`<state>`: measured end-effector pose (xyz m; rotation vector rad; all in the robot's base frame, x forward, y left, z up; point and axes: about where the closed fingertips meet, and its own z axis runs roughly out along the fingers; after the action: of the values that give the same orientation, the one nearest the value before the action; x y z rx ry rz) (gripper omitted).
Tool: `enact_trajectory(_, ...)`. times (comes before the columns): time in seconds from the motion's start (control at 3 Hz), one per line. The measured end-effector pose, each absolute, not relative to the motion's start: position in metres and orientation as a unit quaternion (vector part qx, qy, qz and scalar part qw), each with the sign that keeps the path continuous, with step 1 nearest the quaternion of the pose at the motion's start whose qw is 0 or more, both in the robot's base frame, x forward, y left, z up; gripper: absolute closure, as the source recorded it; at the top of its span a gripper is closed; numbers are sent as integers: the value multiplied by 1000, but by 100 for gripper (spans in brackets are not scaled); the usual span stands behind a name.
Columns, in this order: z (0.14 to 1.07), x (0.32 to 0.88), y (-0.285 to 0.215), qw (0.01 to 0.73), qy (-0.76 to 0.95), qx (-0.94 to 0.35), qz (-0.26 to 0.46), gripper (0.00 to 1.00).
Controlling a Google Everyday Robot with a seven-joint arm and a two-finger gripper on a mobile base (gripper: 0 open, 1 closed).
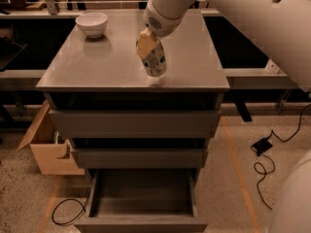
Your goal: Place 7up can into bottom drawer
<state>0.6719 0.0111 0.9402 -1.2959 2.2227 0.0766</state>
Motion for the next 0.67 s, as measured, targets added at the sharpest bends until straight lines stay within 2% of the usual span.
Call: enact_trajectory(0.67, 941, 660, 8, 288, 833, -471, 28, 100)
